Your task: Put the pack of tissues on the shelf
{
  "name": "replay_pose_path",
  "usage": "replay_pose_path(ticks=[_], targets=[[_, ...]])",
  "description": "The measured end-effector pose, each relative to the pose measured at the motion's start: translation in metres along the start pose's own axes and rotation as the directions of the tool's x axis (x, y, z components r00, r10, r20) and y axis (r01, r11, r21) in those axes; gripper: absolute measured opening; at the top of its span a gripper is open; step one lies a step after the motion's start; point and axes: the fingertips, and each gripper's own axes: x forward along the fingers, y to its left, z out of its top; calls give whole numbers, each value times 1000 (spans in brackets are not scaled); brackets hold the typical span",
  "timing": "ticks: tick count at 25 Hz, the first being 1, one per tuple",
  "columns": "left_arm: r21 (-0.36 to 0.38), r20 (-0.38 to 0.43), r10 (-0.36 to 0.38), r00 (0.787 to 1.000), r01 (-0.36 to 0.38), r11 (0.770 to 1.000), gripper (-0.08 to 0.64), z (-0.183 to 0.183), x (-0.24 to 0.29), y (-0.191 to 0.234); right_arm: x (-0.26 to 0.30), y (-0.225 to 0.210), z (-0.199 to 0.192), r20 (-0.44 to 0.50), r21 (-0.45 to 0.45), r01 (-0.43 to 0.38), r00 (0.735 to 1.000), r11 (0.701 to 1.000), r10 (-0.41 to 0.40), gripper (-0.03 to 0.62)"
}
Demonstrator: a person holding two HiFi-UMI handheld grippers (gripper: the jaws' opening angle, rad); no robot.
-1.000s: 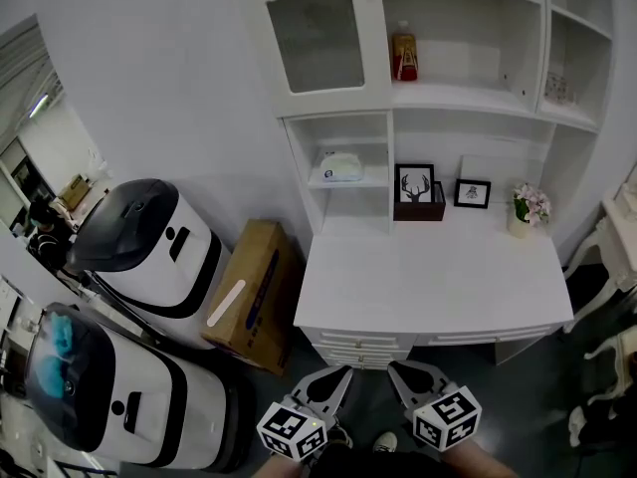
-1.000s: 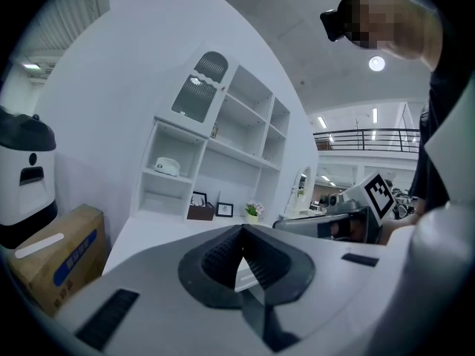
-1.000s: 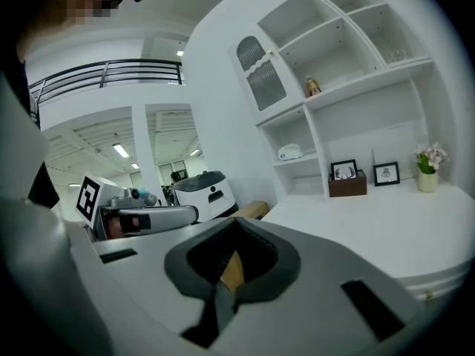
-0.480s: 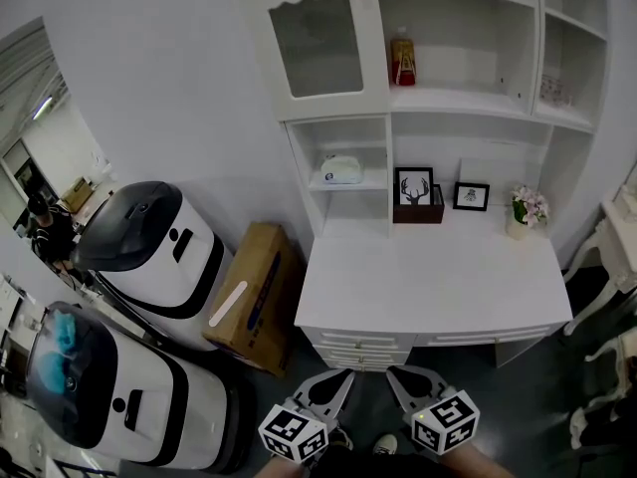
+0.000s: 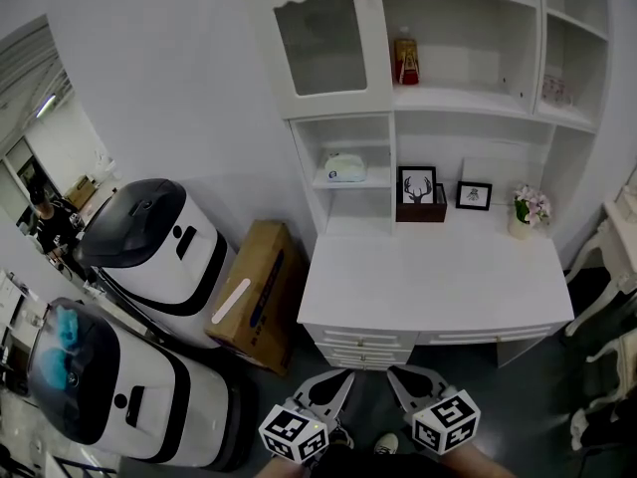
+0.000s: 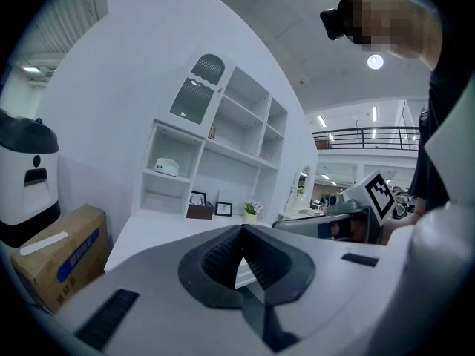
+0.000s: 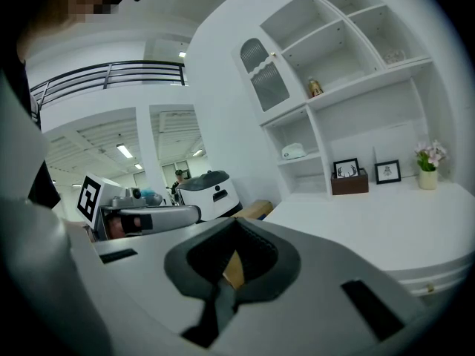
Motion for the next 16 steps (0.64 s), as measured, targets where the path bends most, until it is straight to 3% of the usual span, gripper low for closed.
replay_pose_path(ticks=[16], targets=[[4,-3,9,1000,-9,1000,3,-2,0,4,7,1,-4,-12,-1,-23,1000,1000,23,3]])
